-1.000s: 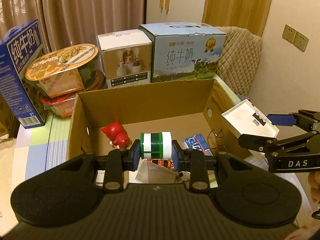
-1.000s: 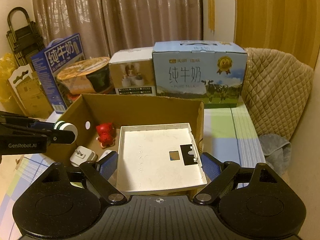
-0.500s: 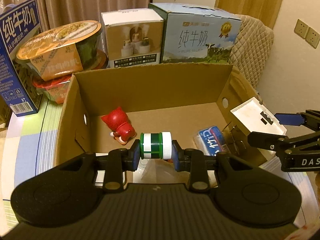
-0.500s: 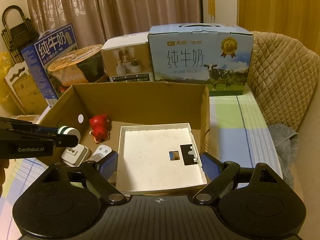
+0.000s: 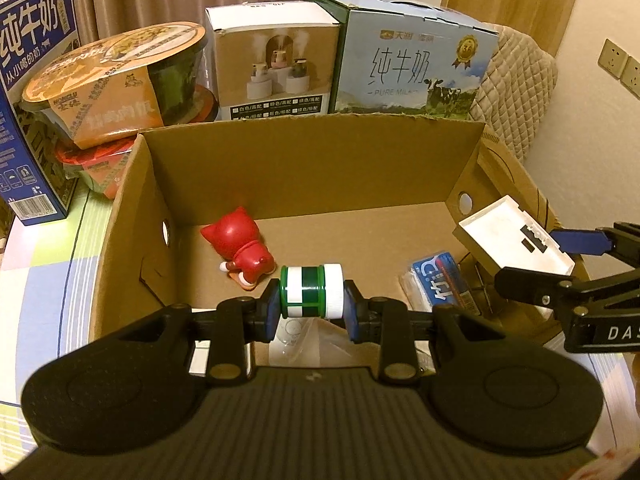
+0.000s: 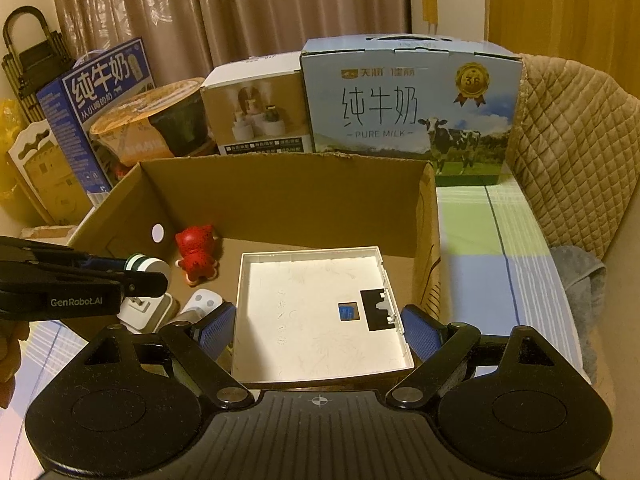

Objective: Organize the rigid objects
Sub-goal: 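Lower the bottle into the box and open the left gripper while the right gripper holds the plate, then lower the white plate into the box and open the right gripper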

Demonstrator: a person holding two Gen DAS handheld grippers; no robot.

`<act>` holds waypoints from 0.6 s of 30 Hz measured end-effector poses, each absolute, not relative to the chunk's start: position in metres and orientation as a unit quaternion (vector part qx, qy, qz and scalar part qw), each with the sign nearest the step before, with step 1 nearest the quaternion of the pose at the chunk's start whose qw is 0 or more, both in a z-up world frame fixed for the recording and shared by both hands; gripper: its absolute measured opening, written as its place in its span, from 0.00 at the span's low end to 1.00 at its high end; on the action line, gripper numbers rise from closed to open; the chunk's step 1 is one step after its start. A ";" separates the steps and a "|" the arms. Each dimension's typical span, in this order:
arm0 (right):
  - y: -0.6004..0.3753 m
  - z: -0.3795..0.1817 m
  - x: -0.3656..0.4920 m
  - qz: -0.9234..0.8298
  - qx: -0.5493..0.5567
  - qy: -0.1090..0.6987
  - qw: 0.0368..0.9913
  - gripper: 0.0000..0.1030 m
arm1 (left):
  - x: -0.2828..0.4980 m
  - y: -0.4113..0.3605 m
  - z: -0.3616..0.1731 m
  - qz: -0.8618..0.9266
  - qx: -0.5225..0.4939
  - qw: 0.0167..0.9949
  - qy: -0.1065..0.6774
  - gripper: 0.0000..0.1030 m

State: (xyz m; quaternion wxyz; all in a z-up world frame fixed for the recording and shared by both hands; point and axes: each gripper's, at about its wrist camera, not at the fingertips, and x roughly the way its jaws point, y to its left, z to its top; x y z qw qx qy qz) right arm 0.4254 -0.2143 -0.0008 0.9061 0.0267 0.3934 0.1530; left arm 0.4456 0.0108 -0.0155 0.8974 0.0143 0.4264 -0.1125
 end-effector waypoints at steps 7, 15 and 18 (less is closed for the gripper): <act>-0.213 -0.002 0.426 0.154 0.029 0.395 0.905 0.83 | 0.447 0.011 -0.016 -0.112 0.011 0.897 0.427 0.26; -0.215 -0.001 0.426 0.153 0.035 0.395 0.905 0.83 | 0.444 0.017 -0.010 -0.097 0.007 0.904 0.417 0.57; -0.216 0.000 0.425 0.151 0.036 0.395 0.905 0.83 | 0.442 0.018 -0.008 -0.096 0.012 0.905 0.415 0.57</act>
